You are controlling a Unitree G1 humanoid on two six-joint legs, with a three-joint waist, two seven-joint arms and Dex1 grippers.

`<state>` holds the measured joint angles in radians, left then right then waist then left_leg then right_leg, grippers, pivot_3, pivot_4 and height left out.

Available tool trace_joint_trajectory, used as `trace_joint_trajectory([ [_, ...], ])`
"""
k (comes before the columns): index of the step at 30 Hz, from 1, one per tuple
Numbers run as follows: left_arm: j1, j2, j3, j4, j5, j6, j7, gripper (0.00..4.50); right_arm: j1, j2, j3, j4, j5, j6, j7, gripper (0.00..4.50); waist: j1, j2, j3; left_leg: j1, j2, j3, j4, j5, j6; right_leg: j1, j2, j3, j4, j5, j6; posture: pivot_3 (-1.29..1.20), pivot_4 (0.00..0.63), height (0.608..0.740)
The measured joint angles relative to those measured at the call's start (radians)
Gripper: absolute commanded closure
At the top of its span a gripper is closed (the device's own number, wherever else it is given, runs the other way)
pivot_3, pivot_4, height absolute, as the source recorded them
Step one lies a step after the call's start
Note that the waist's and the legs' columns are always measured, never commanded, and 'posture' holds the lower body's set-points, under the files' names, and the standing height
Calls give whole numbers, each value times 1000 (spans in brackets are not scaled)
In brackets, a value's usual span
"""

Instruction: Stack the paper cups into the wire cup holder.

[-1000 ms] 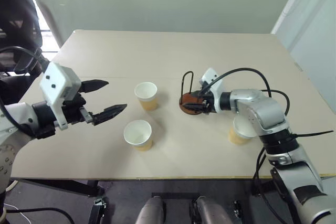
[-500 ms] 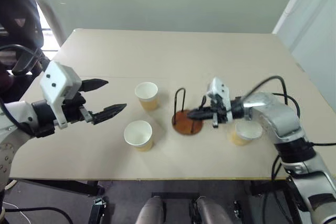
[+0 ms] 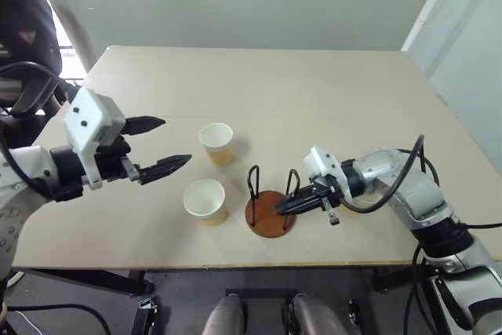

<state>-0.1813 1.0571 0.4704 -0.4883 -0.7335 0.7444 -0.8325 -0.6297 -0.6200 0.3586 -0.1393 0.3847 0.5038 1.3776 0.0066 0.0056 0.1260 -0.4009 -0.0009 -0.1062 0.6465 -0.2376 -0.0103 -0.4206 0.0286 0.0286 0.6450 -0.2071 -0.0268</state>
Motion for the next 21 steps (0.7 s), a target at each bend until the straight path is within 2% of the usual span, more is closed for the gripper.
trace_joint_trajectory([
  [14, -7, 5, 0, 0, 2, 0, 1, 0, -40, 27, 21, 101, -76, -153, 94, 4467, 0, 0, 0, 0, 0, 0, 0, 0, 0, 0, 0, 0, 0, 0, -2, 0, 150, 740],
  [15, -7, 5, 0, 0, 2, 0, 1, 0, -49, 27, 26, 107, -83, -161, 97, 3942, 0, 0, 0, 0, 0, 0, 0, 0, -1, 0, 0, 0, 0, 0, -2, 0, 150, 740],
  [16, -7, 5, 0, 0, 3, 0, 1, 0, -56, 28, 28, 113, -92, -166, 98, 3798, 0, 0, 0, 0, 0, 0, 0, 0, -1, 0, 0, 0, 0, 0, -2, 0, 150, 740],
  [21, -6, 5, 2, 0, 3, 0, 5, 0, -60, 28, 46, 137, -116, -171, 106, 2142, 0, 0, 0, 0, 0, 0, 0, -1, -1, 0, 0, 0, 0, 0, -2, 0, 150, 740],
])
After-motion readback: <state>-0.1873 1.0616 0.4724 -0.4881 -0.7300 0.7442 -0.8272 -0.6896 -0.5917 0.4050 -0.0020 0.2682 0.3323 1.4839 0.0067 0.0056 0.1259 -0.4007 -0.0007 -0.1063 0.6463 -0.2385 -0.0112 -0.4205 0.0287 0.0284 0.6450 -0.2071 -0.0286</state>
